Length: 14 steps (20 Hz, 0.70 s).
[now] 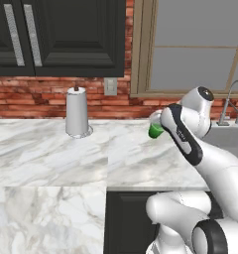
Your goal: Place the pitcher and cup on the dining counter for serving.
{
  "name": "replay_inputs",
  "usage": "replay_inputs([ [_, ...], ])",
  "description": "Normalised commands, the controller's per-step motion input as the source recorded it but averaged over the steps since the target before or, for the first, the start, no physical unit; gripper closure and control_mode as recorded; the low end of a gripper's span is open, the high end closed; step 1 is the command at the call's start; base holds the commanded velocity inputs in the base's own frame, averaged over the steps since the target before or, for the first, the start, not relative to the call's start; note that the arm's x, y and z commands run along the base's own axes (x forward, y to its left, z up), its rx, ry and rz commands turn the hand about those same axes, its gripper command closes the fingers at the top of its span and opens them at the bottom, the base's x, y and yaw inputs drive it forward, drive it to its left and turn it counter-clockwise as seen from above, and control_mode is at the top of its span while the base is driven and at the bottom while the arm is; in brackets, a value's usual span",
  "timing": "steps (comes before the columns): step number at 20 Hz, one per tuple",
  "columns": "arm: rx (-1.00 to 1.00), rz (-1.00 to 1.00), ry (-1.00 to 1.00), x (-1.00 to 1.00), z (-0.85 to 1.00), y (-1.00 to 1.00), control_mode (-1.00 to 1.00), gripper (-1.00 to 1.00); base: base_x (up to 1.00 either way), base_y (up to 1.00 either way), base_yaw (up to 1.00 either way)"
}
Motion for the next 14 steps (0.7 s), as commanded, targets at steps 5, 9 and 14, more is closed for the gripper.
replay_inputs([
  [5,0.03,0.02,-0.08,-0.24,0.20,-0.15,1.00,1.00,-0.58,-0.47,0.20],
  [9,0.00,0.00,0.00,0.00,0.00,0.00,1.00,1.00,-1.00,-0.93,0.60],
  [14,0.00,0.00,0.00,0.00,0.00,0.00,1.00,1.00,-0.94,-0.42,0.81],
])
